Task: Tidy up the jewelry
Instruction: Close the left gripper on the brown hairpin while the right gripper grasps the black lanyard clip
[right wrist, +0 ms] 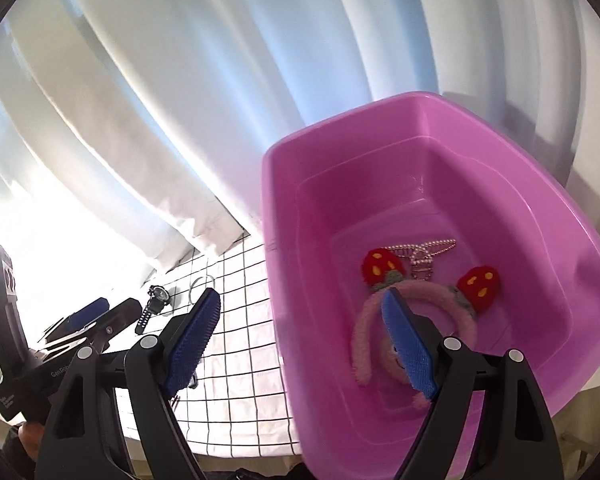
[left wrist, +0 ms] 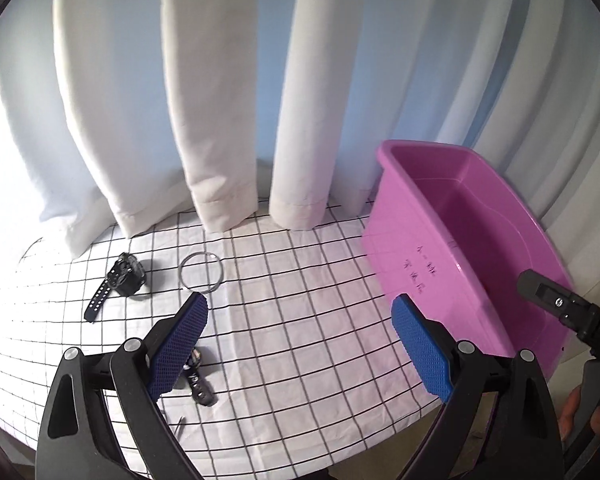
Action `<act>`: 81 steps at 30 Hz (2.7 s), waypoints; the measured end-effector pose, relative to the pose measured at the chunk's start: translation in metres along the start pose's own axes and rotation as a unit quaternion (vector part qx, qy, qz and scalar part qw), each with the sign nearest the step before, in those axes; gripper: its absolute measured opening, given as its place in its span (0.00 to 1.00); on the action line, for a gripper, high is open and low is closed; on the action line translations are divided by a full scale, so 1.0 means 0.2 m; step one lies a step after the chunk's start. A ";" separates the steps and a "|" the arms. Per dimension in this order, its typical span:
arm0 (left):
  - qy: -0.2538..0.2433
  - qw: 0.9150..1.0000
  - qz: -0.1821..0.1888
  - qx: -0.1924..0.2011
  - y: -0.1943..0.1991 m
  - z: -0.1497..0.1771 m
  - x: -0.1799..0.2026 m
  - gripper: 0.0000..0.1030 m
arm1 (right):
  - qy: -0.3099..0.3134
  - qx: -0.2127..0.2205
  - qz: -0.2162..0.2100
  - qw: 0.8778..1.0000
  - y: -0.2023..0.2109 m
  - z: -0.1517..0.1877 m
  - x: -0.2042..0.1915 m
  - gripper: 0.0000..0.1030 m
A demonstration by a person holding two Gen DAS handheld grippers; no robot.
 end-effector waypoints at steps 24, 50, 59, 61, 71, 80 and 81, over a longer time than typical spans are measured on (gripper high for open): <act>0.182 0.970 -0.154 -0.038 0.17 0.95 -0.96 0.91 | 0.222 -0.103 -0.106 0.964 -0.51 0.51 -0.98 0.77; 0.228 0.946 -0.231 -0.002 -0.16 1.16 -0.98 0.91 | 0.410 -0.129 -0.112 0.896 -1.09 0.89 -1.20 0.77; 0.227 0.942 -0.247 0.018 -0.17 1.12 -1.01 0.93 | 0.437 -0.113 -0.098 0.887 -1.16 0.92 -1.23 0.77; 0.227 0.942 -0.248 0.019 -0.17 1.12 -1.01 0.93 | 0.439 -0.110 -0.097 0.886 -1.17 0.92 -1.24 0.76; 0.229 0.942 -0.246 0.015 -0.18 1.12 -1.02 0.94 | 0.454 -0.096 -0.091 0.881 -1.19 0.93 -1.26 0.80; 0.231 0.941 -0.245 0.013 -0.18 1.12 -1.02 0.95 | 0.446 -0.093 -0.084 0.886 -1.22 0.93 -1.26 0.92; 0.231 0.941 -0.245 0.012 -0.19 1.12 -1.02 0.95 | 0.444 -0.089 -0.085 0.887 -1.22 0.93 -1.26 0.92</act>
Point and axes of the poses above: each gripper's, at about its wrist camera, not at the fingertips, and y roughly against the way its jaws point, x to its right, z to its underside, the point moved 10 cm from there along -y, roughly the way its jaws point, and after that the axes turned 9 degrees about z, right-handed, at the moved point
